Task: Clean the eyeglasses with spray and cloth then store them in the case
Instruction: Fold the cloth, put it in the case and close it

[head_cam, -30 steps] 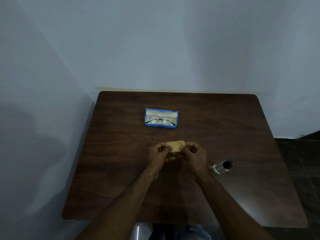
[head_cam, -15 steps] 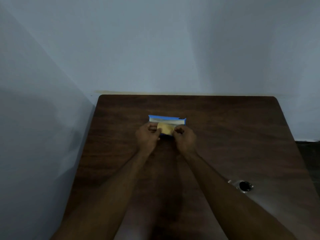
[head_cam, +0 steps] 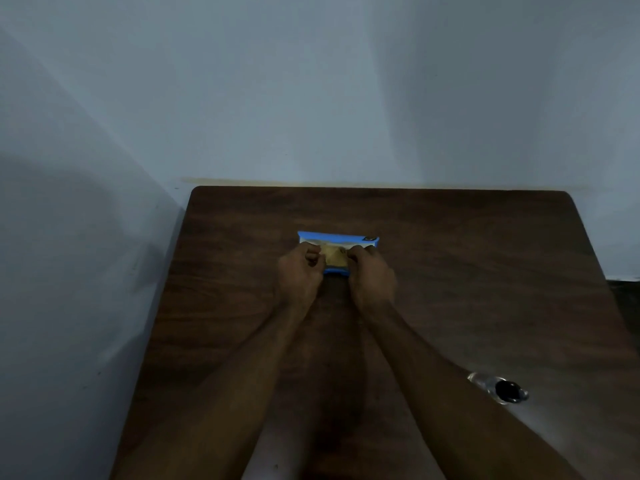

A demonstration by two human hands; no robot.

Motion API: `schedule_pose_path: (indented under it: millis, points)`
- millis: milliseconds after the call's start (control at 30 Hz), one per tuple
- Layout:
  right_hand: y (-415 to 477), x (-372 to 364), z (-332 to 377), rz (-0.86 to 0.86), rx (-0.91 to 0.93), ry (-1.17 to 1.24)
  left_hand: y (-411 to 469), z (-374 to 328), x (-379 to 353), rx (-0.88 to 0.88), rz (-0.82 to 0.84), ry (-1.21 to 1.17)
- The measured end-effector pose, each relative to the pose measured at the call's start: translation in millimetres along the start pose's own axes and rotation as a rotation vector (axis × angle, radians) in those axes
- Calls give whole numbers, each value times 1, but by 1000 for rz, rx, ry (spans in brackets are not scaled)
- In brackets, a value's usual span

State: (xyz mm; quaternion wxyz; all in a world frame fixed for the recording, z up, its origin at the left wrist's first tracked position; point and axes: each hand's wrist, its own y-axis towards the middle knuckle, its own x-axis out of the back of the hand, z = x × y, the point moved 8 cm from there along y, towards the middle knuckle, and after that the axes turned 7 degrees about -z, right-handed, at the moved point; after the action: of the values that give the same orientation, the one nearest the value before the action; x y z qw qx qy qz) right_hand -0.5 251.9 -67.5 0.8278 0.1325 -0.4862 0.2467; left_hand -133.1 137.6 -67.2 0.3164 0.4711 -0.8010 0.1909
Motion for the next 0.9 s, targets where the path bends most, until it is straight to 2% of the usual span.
schedule_pose_path:
  millis: [267,433,733,800,900]
  points:
    - [0,-1,5,39,72,-61,5,0,-6,-51,59,88]
    - [-1,2,4,3,68,14,0,0,-12,-77,79,115]
    - [-10,4,-2,-29,32,137,-11,3,5,-175,-53,-5]
    - [-13,11,-9,-102,-24,197,-13,5,14,-159,-136,-83]
    - [-18,32,-28,-336,-225,378,-7,16,31,34,-294,-225]
